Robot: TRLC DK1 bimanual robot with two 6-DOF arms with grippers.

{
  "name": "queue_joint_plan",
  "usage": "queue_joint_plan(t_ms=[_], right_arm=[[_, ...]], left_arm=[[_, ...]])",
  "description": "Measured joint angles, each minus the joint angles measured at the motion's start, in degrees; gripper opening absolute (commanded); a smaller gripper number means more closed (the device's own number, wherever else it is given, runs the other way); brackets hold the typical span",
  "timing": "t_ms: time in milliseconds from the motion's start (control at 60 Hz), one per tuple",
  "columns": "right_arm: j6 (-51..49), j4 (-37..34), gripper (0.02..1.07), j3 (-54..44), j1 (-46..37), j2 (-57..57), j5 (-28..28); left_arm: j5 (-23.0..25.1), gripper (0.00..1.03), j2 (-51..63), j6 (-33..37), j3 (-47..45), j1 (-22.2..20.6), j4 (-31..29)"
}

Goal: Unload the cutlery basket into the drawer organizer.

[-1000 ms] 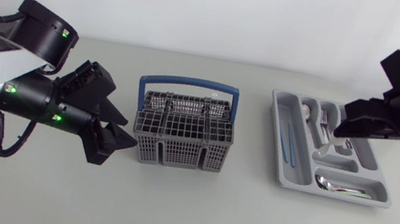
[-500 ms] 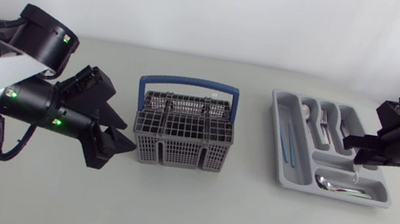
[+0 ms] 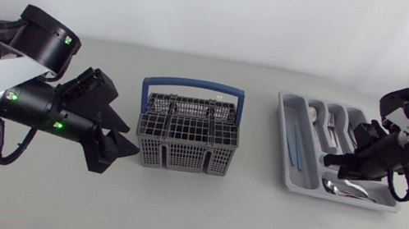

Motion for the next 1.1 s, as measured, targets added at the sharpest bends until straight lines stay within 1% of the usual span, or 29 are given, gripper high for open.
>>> queue_joint_plan(t_ms=[83, 100, 200, 283, 350, 450, 483, 533, 667, 767, 967, 1100], right_arm=[[0.68, 0.0, 0.65, -0.11, 1.2, 0.39, -0.37], [0.85, 0.0, 0.72, -0.11, 1.53, 0.42, -0.37], [1.05, -0.07, 0.82, -0.11, 1.79, 0.2, -0.59], [1.09, -0.57, 0.83, -0.96, 2.12, -2.89, -2.29], [1.11, -0.92, 0.85, -1.44, 3.91, -7.98, -4.46], [1.95, -0.9, 0.85, -1.44, 9.03, -13.16, -6.43], [2.23, -0.85, 0.88, -1.44, 11.04, -13.94, -6.75], [2.99, -0.66, 0.88, -1.51, 14.12, -14.43, -6.84], [6.05, 2.21, 0.88, -1.75, 21.24, -13.33, -6.84], [8.55, 4.33, 0.88, -1.09, 25.38, -9.53, -6.75], [12.26, 7.17, 0.88, 0.98, 30.84, -2.01, -5.53], [13.57, 8.02, 0.88, 1.99, 33.64, -0.55, -3.91]], left_arm=[[0.0, 0.91, -0.11, 0.0, 0.0, 0.0, -0.31], [0.0, 0.91, -0.22, 0.0, 0.0, 0.0, -0.57], [0.0, 0.91, -0.52, 0.0, 0.0, 0.0, -1.07], [0.0, 0.91, -0.87, 0.0, 0.0, 0.17, -1.31], [0.0, 0.91, -1.16, 0.02, 0.0, 1.14, -1.27], [0.0, 0.91, -1.01, 0.22, 0.0, 3.08, -0.74], [-0.02, 0.91, -0.87, 0.26, 0.0, 3.65, -0.35], [0.0, 0.91, -0.37, 0.52, 0.0, 4.46, 0.42], [0.0, 0.91, 2.58, 0.9, 0.0, 6.14, 2.6], [0.0, 0.91, 6.1, 0.9, 0.09, 6.45, 3.67], [0.0, 0.91, 9.73, 0.87, 1.92, 6.29, 4.74], [0.0, 0.91, 10.38, 0.87, 2.3, 6.27, 5.44]])
